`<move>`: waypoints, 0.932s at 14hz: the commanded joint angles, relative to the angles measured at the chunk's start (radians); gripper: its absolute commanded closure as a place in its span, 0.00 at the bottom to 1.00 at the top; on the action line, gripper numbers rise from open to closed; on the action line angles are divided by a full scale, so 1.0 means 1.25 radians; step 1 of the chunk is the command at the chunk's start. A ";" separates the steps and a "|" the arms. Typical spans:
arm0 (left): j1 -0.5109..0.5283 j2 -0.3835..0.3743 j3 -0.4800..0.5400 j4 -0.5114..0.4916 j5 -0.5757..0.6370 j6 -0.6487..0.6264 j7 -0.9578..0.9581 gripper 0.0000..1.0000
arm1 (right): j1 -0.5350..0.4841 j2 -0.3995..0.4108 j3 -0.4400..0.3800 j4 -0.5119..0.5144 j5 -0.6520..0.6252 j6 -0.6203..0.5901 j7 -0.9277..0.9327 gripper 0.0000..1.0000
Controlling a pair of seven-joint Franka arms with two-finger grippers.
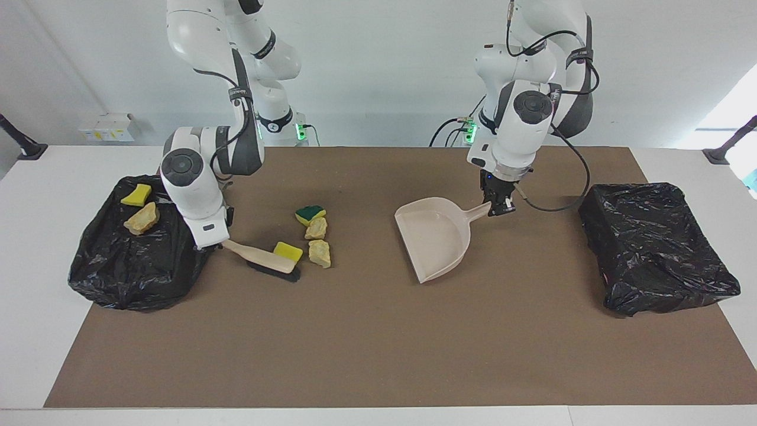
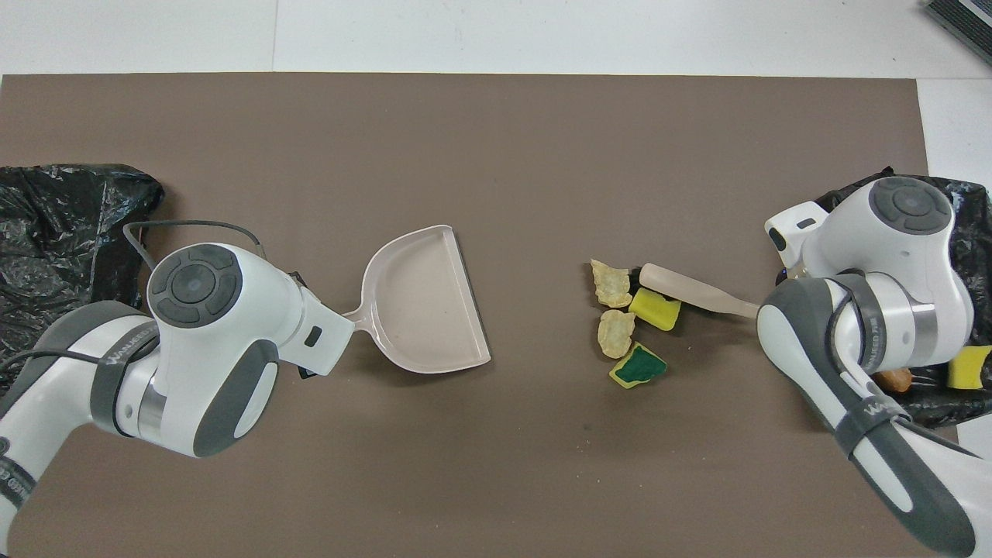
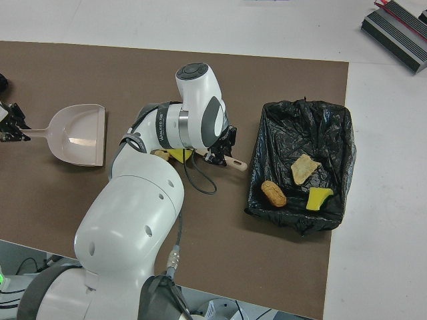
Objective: Sweep and dump trash in bin
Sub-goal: 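Sweep the crusts and sponge with the right gripper toward the dustpan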
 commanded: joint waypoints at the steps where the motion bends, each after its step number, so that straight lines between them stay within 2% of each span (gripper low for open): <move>1: -0.033 -0.019 0.011 -0.033 -0.004 0.030 -0.031 1.00 | 0.027 -0.041 0.003 -0.007 0.013 -0.034 0.095 1.00; 3: -0.035 -0.019 0.011 -0.037 -0.005 0.035 -0.036 1.00 | 0.026 -0.039 0.004 0.050 0.015 -0.103 0.154 1.00; 6: -0.035 -0.019 0.011 -0.036 -0.006 0.036 -0.047 1.00 | 0.025 -0.041 0.004 0.092 0.015 -0.152 0.261 1.00; 8: -0.035 -0.019 0.011 -0.036 -0.006 0.041 -0.057 1.00 | 0.021 -0.050 0.004 0.083 0.017 -0.158 0.353 1.00; 11: -0.035 -0.019 0.011 -0.036 -0.006 0.041 -0.059 1.00 | 0.030 -0.077 0.008 0.041 0.017 -0.161 0.578 1.00; 13: -0.035 -0.019 0.011 -0.036 -0.006 0.041 -0.057 1.00 | 0.058 -0.093 0.008 0.015 0.046 -0.159 0.699 1.00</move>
